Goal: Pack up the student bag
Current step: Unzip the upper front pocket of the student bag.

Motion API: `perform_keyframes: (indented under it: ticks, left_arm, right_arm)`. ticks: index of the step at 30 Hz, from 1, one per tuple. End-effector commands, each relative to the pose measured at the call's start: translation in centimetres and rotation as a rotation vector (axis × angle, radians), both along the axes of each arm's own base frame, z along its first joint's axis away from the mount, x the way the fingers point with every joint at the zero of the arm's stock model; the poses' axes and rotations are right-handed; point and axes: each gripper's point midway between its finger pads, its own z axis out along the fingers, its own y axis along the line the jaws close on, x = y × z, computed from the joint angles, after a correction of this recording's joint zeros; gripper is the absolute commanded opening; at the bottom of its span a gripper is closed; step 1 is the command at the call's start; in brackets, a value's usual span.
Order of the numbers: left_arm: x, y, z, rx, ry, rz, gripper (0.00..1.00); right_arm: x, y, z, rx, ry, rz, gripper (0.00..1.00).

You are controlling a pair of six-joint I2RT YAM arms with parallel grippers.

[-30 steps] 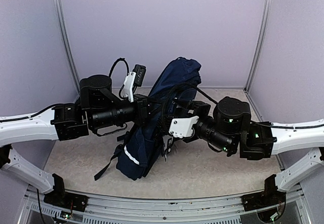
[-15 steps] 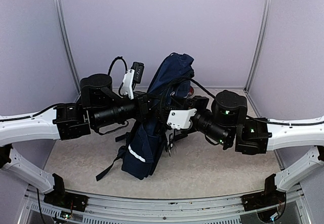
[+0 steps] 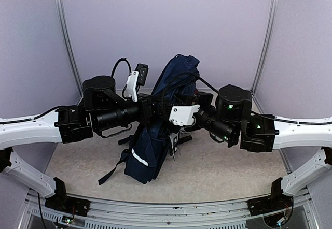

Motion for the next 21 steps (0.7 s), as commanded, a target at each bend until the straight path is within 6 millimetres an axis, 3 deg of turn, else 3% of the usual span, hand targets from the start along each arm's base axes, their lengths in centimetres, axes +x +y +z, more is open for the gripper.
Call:
perform_keyframes:
  ticks: [1, 4, 9, 13, 17, 21]
  left_arm:
    - [-3.6, -1.0, 6.9, -0.181, -0.115, -0.159, 0.0]
    - [-3.5, -0.9, 6.9, -0.182, -0.116, -0.157, 0.0]
    - [-3.5, -0.8, 6.7, -0.172, -0.114, -0.154, 0.0]
    - [-3.4, -0.1, 6.1, -0.133, -0.124, -0.137, 0.0]
    - [-3.3, 1.5, 5.8, -0.093, -0.15, -0.097, 0.0]
    - [-3.6, 2.7, 5.2, -0.077, -0.161, -0.086, 0.0]
  right_arm:
    - [1.8, -1.3, 0.6, 0.007, 0.025, -0.053, 0.11]
    - [1.4, -0.6, -0.2, -0.019, 0.041, -0.014, 0.0]
    - [1.2, 0.0, 0.7, 0.024, 0.058, 0.017, 0.0]
    - [2.9, -1.5, 4.0, 0.185, 0.106, -0.023, 0.0]
    - [5.0, -4.7, 8.5, 0.427, 0.17, -0.015, 0.0]
    - [5.2, -6.8, 11.6, 0.618, 0.251, 0.098, 0.0]
